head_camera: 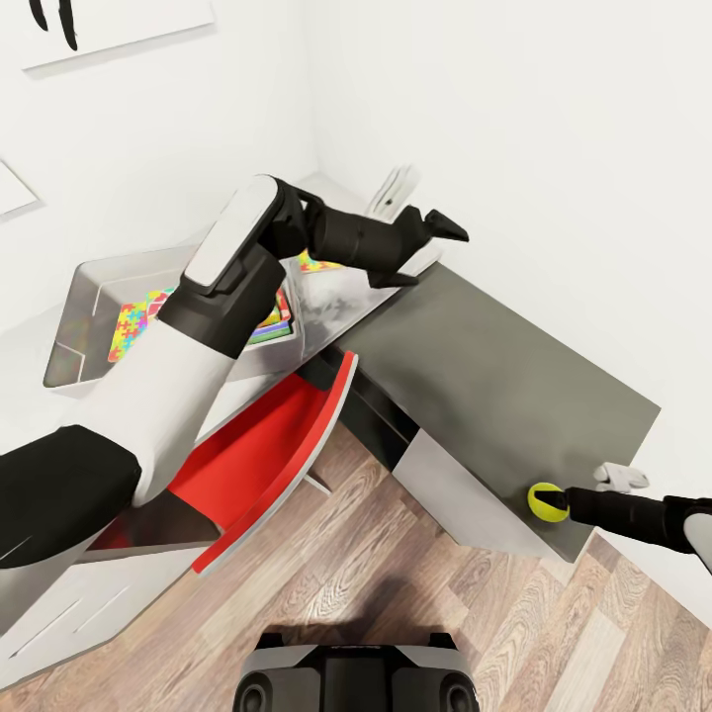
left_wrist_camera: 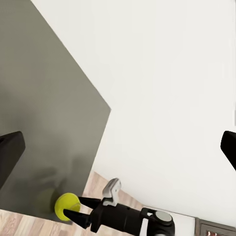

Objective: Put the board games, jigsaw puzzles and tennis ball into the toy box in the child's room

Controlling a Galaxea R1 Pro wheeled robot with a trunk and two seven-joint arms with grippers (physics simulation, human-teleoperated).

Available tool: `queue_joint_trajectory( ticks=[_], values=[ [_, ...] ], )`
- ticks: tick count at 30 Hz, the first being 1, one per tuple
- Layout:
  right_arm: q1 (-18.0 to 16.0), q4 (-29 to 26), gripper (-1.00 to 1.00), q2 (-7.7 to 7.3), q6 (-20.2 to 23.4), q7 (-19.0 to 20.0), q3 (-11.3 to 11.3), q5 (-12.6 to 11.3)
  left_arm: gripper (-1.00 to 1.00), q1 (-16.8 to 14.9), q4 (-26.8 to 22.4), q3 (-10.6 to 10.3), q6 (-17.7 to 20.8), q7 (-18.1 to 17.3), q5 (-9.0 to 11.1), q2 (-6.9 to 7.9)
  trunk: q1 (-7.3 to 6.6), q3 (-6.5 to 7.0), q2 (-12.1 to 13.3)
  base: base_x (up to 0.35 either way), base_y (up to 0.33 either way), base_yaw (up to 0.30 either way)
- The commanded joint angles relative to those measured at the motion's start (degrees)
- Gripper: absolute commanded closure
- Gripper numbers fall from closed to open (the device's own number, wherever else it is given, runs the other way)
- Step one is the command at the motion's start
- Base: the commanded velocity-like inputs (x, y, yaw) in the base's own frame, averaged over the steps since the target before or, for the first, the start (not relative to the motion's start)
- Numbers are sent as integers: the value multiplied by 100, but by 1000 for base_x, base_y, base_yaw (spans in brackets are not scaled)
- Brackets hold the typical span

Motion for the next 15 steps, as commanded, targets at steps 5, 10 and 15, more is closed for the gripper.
queue_joint_trajectory(
  ticks=[5, 10, 15],
  values=[
    [-1, -6, 100, -12, 21, -73, -4, -79, -100, 146, -262, 29, -6, 66, 57, 42, 3, -8, -9, 0, 0, 0],
    [0, -6, 100, -27, 21, -68, -14, -83, -100, 401, -618, 61, -7, 68, 57, 125, 3, -8, -9, 0, 0, 0],
    [-1, -11, 100, -79, 21, -41, -192, -101, -100, 779, -1219, 157, -12, 69, 61, 390, 3, -8, -9, 0, 0, 0]
  ],
)
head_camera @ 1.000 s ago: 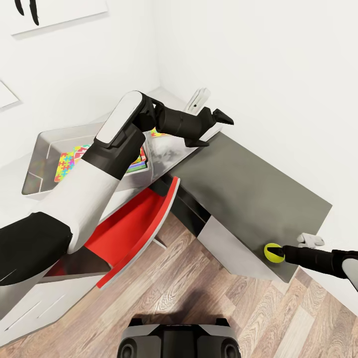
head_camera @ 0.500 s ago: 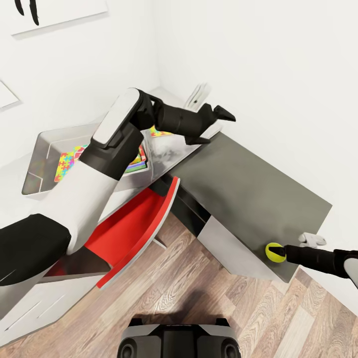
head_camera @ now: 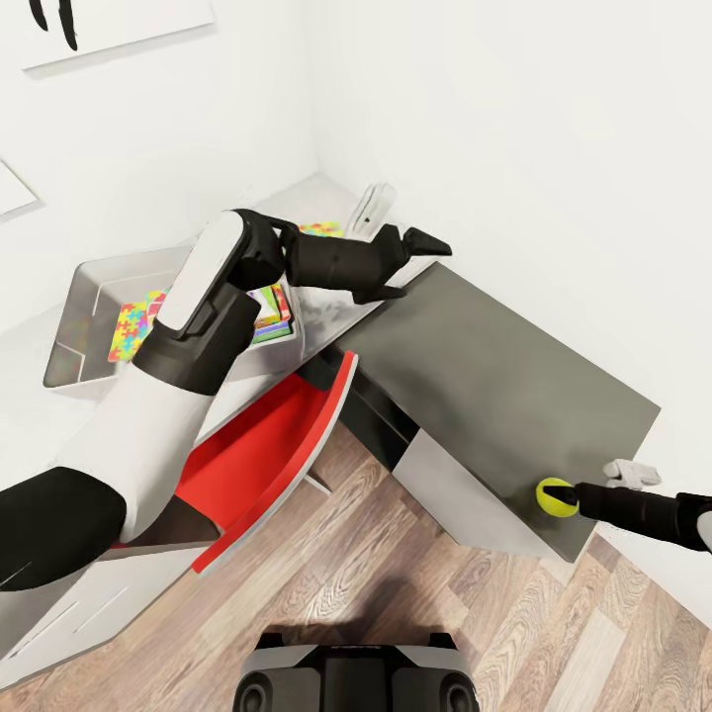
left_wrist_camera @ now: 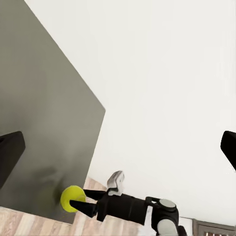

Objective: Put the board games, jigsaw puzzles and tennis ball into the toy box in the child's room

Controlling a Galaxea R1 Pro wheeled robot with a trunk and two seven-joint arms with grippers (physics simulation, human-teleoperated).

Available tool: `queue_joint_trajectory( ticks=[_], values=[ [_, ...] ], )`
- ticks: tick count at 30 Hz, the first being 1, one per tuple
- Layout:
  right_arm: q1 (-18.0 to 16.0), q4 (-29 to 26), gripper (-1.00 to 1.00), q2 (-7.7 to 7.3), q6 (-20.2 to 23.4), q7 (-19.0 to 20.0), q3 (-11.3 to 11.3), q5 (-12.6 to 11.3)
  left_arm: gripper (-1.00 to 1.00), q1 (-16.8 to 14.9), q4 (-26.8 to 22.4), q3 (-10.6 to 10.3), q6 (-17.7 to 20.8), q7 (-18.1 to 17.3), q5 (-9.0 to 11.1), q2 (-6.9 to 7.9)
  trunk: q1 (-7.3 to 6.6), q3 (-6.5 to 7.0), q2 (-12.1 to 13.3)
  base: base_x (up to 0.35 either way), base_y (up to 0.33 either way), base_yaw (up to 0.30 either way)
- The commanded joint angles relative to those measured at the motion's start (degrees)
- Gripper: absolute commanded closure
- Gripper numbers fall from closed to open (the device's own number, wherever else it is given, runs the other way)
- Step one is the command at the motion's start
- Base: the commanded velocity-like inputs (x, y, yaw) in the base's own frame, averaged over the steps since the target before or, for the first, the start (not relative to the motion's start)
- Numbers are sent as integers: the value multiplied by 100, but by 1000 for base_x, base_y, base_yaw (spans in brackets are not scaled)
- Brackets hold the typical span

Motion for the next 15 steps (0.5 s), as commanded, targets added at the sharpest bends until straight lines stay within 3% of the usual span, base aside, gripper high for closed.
queue_joint_trajectory(
  ticks=[1, 2, 3, 7, 8, 11, 15],
  values=[
    [-12, -6, 100, -13, 22, -65, -95, -84, -100, 119, -181, 73, -2, 60, 59, 91, 3, -8, -9, 0, 0, 0],
    [-33, -7, 100, -31, 22, -57, -194, -89, -100, 250, -355, 158, -1, 58, 60, 186, 3, -8, -9, 0, 0, 0],
    [-33, -7, 100, -31, 22, -57, -194, -89, -100, 250, -355, 158, -1, 58, 60, 186, 3, -8, -9, 0, 0, 0],
    [-253, -13, 100, -227, 22, 25, -513, -122, -100, 768, -931, 599, 10, 55, 67, 543, 3, -8, -9, 0, 0, 0],
    [-253, -13, 100, -227, 22, 25, -513, -122, -100, 768, -931, 599, 10, 55, 67, 543, 3, -8, -9, 0, 0, 0],
    [-597, -16, 100, -415, 22, 241, -631, -173, -100, 986, -1191, 895, 15, 52, 69, 765, 3, -8, -9, 0, 0, 0],
    [-924, -17, 100, -546, 22, 476, -724, -321, -100, 1099, -1458, 1117, 18, 47, 70, 916, 3, -8, -9, 0, 0, 13]
  ],
)
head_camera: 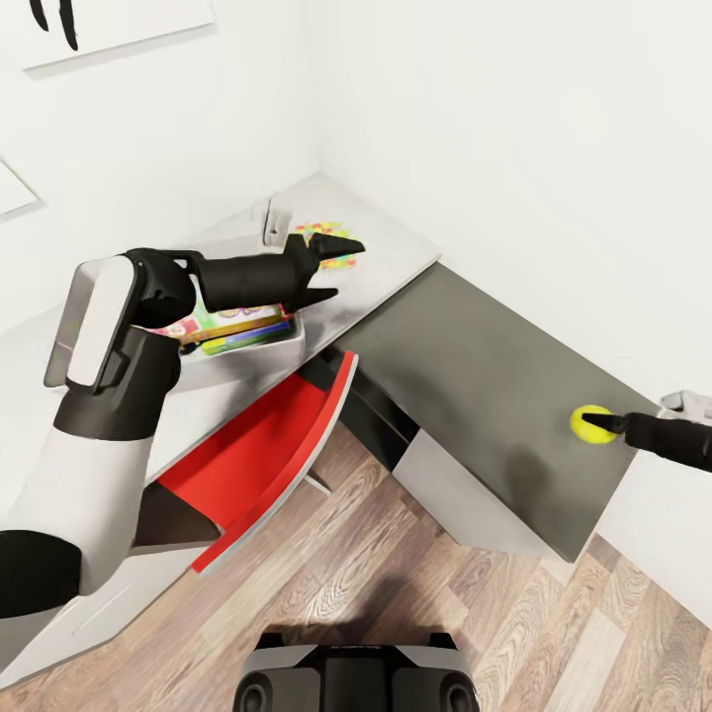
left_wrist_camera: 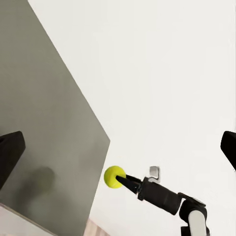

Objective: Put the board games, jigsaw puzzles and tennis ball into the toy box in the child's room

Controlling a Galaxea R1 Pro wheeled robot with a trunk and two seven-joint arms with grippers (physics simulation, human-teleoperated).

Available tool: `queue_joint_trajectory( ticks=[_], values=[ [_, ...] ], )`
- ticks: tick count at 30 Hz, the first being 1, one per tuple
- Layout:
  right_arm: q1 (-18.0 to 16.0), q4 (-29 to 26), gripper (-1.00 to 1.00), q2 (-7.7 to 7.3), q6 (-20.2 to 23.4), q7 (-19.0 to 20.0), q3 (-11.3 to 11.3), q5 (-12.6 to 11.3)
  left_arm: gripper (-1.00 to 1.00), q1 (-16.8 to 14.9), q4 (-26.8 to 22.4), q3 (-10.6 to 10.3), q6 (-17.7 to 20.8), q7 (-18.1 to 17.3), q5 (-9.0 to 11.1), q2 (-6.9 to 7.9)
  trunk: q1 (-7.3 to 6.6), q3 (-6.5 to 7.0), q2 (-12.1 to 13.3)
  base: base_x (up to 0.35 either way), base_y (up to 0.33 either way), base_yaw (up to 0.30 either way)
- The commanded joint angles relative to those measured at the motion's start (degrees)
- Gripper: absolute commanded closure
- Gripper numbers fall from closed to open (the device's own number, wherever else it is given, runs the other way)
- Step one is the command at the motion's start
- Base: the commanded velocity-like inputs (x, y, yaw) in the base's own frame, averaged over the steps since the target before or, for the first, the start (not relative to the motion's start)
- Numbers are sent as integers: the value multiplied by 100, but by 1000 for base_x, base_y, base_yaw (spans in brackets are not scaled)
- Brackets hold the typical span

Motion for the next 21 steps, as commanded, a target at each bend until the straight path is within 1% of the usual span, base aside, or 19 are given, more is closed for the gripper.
queue_joint_trajectory(
  ticks=[1, 5, 6, 10, 13, 14, 17, 18, 21],
  values=[
    [-7, -2, 100, -3, 27, -18, -5, -25, -100, -5, -6, -2, -8, 59, 60, 4, 3, -8, -9, 0, 0, 40],
    [-451, -3, 100, -135, 27, 142, -97, -361, -100, 91, -281, 283, -3, 52, 79, 131, 3, -8, -9, 0, 0, 131],
    [-451, -3, 100, -135, 27, 142, -97, -361, -100, 91, -281, 283, -3, 52, 79, 131, 3, -8, -9, 0, 0, 176],
    [-822, -3, 100, -230, 27, 211, -133, -637, -100, 123, -408, 479, 1, 48, 107, 206, 3, -8, -9, 0, 0, 221],
    [-1029, -3, 100, -321, 27, 236, -134, -856, -100, 100, -446, 546, 2, 50, 121, 229, 3, -8, -9, 0, 0, 257],
    [-1029, -3, 100, -321, 27, 236, -134, -856, -100, 100, -446, 546, 2, 50, 121, 229, 3, -8, -9, 0, 0, 263],
    [-1161, -3, 100, -366, 27, 249, -123, -1116, -100, 58, -460, 577, 3, 52, 135, 241, 3, -8, -9, 0, 0, 273],
    [-1161, -3, 100, -366, 27, 249, -123, -1116, -100, 58, -460, 577, 3, 52, 135, 241, 3, -8, -9, 0, 0, 276],
    [-1292, -4, 100, -389, 27, 256, -112, -1283, -100, 8, -466, 595, 3, 55, 142, 249, 3, -8, -9, 0, 0, 283]
  ],
)
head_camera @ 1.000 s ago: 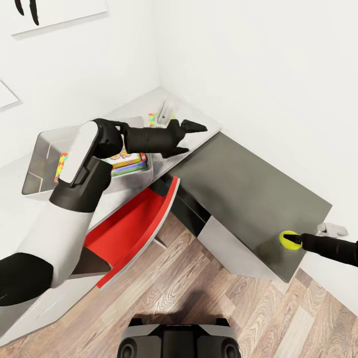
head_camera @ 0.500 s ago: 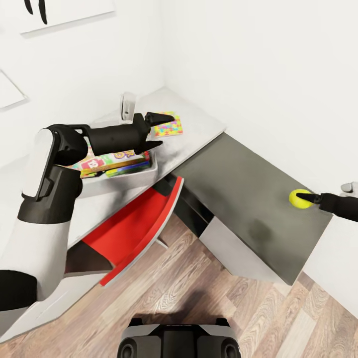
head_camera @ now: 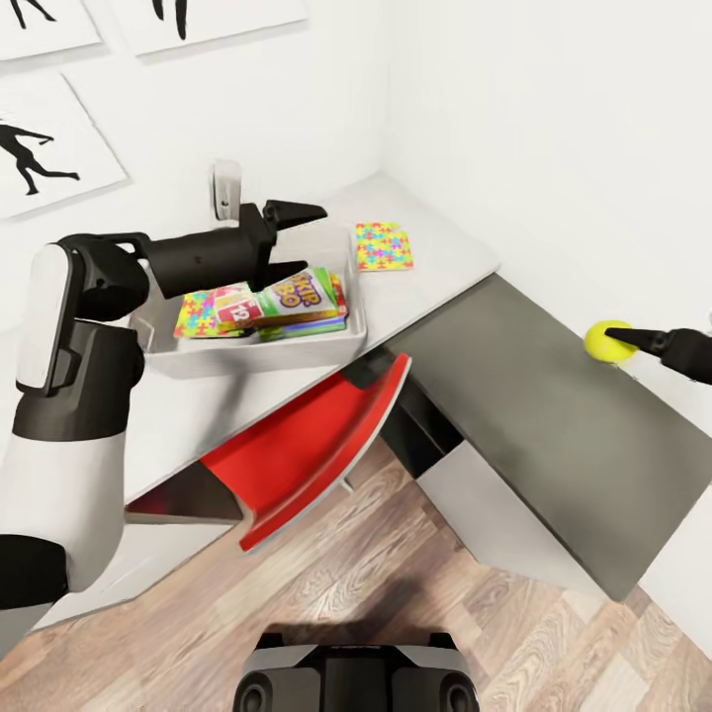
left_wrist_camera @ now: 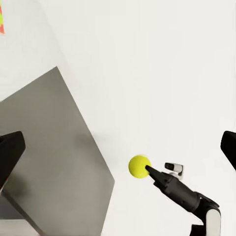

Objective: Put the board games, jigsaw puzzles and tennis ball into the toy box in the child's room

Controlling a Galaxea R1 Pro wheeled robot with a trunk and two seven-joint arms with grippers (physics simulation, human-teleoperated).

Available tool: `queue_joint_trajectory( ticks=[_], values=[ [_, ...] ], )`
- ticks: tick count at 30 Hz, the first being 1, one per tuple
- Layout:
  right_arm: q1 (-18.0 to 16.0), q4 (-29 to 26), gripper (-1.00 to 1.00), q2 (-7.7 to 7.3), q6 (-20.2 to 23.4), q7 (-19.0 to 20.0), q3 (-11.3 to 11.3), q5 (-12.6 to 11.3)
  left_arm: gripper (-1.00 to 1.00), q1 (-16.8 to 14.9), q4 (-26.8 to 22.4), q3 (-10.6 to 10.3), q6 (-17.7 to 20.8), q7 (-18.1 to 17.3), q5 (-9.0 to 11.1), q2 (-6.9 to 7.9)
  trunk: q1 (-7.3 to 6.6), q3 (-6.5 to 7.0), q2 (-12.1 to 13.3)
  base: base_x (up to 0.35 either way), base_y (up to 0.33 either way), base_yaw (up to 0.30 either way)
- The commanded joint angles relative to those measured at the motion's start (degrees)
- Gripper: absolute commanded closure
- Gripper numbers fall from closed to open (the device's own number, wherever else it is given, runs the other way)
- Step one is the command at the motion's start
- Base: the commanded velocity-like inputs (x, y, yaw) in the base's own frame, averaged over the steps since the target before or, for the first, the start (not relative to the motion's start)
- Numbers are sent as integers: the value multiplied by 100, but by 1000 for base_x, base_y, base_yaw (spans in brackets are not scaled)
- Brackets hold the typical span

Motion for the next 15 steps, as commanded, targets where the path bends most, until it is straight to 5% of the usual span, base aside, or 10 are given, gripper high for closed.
queue_joint_trajectory(
  ticks=[1, 9, 15],
  values=[
    [-65, -1, 100, -7, 27, 7, -4, -41, -100, -27, -2, -1, -6, 61, 62, 4, 3, -8, -9, 0, 0, 288],
    [-449, -1, 100, -26, 27, -18, 46, -452, -100, -109, -8, 8, -3, 126, 75, 12, 3, -8, -9, 0, 0, 293],
    [-827, -1, 100, -22, 27, -302, 398, -817, -100, -150, -13, 15, 6, 411, 134, 41, 3, -8, -9, 0, 0, 297]
  ],
)
